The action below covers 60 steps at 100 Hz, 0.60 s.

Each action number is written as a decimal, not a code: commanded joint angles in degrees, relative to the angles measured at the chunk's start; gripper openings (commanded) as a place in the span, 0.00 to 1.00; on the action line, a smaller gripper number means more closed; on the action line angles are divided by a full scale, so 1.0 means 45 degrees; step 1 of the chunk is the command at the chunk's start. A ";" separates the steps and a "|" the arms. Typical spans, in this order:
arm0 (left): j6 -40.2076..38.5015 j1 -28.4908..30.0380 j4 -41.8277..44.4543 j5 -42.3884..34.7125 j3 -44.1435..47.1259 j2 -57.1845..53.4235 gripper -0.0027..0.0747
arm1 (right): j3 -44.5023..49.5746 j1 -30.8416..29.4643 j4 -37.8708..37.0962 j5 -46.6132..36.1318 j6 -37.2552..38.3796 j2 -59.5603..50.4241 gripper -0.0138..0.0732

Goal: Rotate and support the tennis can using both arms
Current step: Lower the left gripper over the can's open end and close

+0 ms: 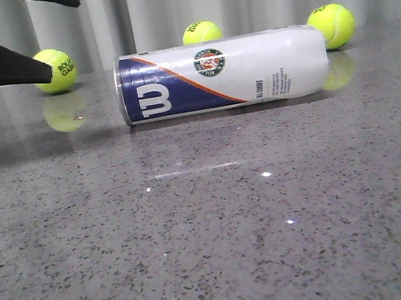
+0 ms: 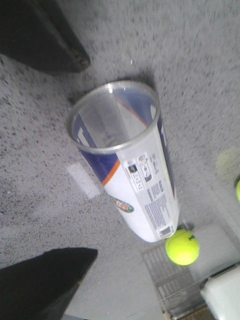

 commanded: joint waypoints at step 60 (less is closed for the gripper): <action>0.0734 -0.2145 -0.2642 0.0216 -0.1491 0.1945 0.89 | -0.0305 -0.0094 0.0109 -0.0943 -0.0068 0.0113 0.08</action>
